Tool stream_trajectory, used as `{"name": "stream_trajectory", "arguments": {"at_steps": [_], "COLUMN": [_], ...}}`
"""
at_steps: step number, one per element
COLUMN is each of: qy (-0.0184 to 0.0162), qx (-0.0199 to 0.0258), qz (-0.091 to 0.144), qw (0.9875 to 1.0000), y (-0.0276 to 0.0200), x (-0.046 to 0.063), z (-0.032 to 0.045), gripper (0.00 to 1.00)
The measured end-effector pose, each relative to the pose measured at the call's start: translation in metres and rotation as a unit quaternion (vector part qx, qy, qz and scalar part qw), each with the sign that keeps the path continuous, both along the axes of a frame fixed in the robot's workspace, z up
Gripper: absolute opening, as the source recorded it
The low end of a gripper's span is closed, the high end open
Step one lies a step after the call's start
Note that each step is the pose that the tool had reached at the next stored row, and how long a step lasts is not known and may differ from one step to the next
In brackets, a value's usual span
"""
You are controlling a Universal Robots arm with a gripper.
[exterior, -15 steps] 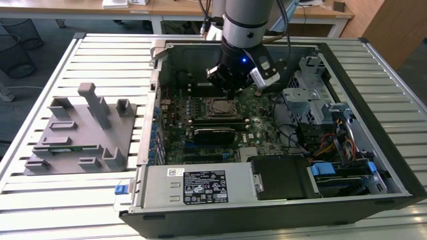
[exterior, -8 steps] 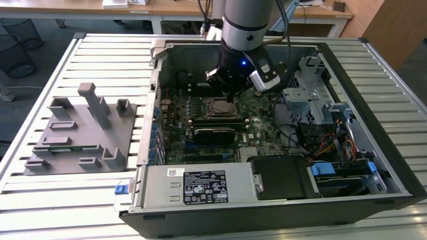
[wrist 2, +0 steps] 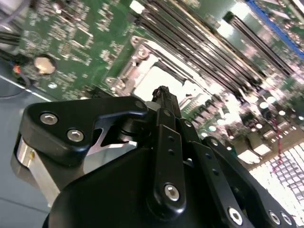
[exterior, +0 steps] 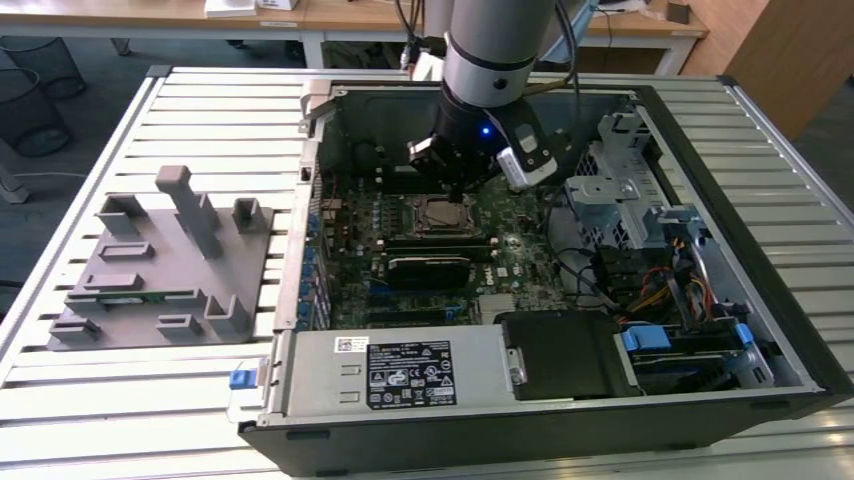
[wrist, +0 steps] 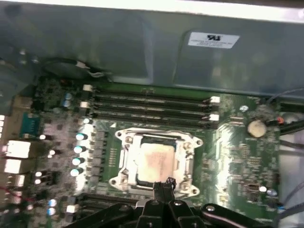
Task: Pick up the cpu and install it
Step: 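Install the second cpu locking lever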
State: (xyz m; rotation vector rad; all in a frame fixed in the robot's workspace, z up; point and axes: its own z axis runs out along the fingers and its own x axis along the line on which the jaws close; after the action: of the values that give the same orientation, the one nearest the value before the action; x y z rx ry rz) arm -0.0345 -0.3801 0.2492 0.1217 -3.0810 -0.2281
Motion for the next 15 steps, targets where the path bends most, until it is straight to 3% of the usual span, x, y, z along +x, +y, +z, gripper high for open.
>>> {"name": "stream_trajectory", "arguments": {"at_steps": [1,2,3,8,15], "qy": [0.0072,0.0119,0.0134,0.0138,0.0138], "qx": [-0.0001,-0.0003,-0.0003,-0.0001,-0.0002], "qz": [0.000,0.000,0.000,0.000,0.000], "qw": [1.0000,0.9999,0.9999,0.9999,0.9999], "y": [-0.0005,-0.0016,-0.0035,-0.0126,-0.0135], "x": [0.000,0.000,0.000,-0.001,-0.001], "z": [-0.0002,-0.0006,-0.0016,-0.0066,-0.0074], "gripper": [0.11,0.11,0.11,0.11,0.11]}}
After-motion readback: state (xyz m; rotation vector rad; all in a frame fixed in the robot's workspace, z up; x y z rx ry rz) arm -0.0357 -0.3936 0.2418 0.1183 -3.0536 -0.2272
